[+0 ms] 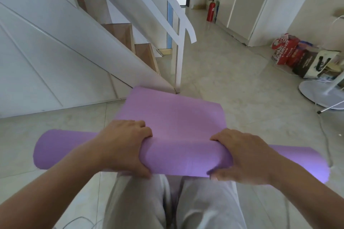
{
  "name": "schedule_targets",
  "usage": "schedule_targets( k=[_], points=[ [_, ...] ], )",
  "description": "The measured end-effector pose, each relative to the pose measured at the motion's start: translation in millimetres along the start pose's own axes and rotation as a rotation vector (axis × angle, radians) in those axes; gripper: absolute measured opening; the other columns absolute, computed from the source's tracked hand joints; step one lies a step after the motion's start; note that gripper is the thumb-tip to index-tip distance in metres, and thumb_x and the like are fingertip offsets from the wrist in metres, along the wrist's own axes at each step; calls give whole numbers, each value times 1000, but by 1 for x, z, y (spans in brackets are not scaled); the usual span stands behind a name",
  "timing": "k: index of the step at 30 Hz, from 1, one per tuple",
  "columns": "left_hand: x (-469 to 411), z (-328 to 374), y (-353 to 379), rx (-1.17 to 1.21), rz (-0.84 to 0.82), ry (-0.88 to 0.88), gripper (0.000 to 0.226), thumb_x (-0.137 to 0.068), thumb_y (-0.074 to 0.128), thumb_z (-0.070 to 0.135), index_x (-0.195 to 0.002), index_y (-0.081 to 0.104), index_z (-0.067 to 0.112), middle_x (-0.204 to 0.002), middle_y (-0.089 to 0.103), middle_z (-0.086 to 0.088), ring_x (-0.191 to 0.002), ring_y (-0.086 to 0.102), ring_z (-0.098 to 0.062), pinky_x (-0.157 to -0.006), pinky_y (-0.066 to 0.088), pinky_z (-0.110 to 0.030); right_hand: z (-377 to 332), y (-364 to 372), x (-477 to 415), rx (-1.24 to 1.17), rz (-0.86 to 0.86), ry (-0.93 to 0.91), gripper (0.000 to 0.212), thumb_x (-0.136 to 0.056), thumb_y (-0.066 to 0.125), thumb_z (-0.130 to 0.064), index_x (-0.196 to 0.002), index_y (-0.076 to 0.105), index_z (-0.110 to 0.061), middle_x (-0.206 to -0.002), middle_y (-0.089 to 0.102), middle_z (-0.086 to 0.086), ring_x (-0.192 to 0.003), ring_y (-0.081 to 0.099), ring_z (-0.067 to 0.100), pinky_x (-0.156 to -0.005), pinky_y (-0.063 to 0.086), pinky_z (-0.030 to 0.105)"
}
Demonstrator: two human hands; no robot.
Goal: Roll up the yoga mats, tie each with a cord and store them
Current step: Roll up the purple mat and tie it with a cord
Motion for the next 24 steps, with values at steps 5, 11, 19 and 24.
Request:
schedule_targets(
  k=[5,11,19,24],
  points=[
    [13,17,4,45,-144,32,79,-43,63,86,-100,58,31,-94,57,12,-88,58,-12,-74,39,-30,-5,17,28,-66,-91,-6,89,-56,51,-89,-132,48,-43,-115,36,-25,-111,43,-1,-81,38,24],
    [3,-3,-1,591,-440,-112,73,-34,85,71,-89,68,27,-84,70,12,-81,66,-12,-76,56,-32,-3,11,29,-221,-214,165,81,-57,34,-91,-120,38,-41,-121,57,-16,-108,57,16,-94,43,34],
    [59,18,31,669,-382,-130,93,-26,62,97,-95,66,35,-100,63,14,-97,60,-12,-94,49,-40,-48,41,93,156,166,-15,87,-79,21,-86,-125,59,-23,-116,52,-2,-102,53,23,-86,46,40],
    [72,28,24,435,-191,-129,109,-48,20,103,-131,55,42,-118,42,9,-116,47,-18,-102,37,-38,-53,62,92,132,315,-21,89,-79,35,-86,-124,60,-13,-112,64,1,-97,64,24,-85,50,36]
  ],
)
Point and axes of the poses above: each hand's wrist, its own x-axis away from the middle knuckle, its own y-axis out of the palm, z = x × y, the point moved 1 cm from there along -x, towards the middle knuckle
